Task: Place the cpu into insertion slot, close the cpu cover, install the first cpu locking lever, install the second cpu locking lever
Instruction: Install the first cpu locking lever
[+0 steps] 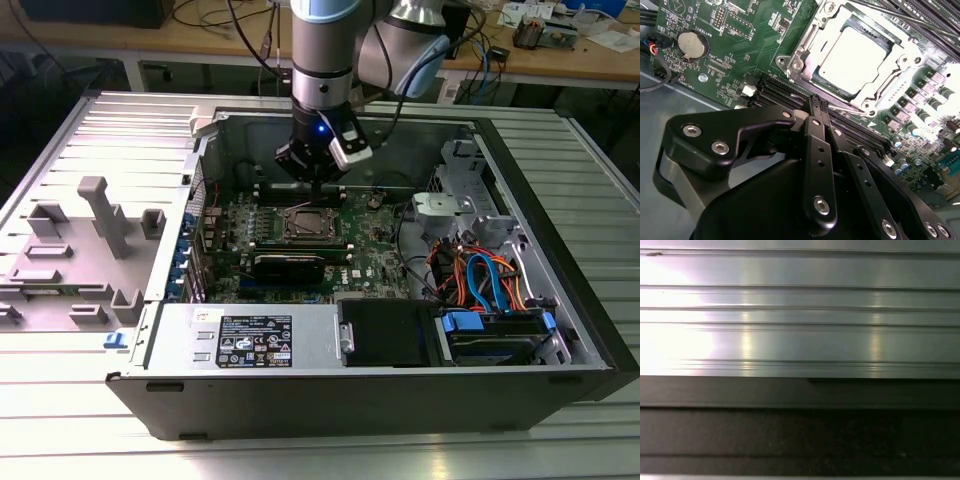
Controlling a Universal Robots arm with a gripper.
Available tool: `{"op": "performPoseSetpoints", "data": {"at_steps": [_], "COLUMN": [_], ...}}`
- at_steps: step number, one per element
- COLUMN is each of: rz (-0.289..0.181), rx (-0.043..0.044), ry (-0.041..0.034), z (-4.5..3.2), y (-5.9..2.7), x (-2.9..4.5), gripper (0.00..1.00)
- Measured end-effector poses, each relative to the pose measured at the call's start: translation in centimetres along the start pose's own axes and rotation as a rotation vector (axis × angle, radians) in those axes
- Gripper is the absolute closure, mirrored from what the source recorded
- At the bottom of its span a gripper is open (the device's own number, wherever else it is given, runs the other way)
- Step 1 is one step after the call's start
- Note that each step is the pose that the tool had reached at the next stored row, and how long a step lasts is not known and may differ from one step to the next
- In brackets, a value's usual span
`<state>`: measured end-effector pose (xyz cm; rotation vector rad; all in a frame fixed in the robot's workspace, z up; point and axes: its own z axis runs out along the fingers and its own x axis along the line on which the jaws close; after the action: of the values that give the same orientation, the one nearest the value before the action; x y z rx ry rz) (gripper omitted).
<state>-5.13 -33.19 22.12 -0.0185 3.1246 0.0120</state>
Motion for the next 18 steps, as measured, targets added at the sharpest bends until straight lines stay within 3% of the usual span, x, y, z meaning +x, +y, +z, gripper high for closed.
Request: {"op": "performPoseSetpoints", "data": {"at_steps": [18], "rz": [0.005], "rx": [0.0012], "ry": [0.0000], "z": [0.66], "y": [-0.01], "x": [-0.61], "gripper": [0.89]}}
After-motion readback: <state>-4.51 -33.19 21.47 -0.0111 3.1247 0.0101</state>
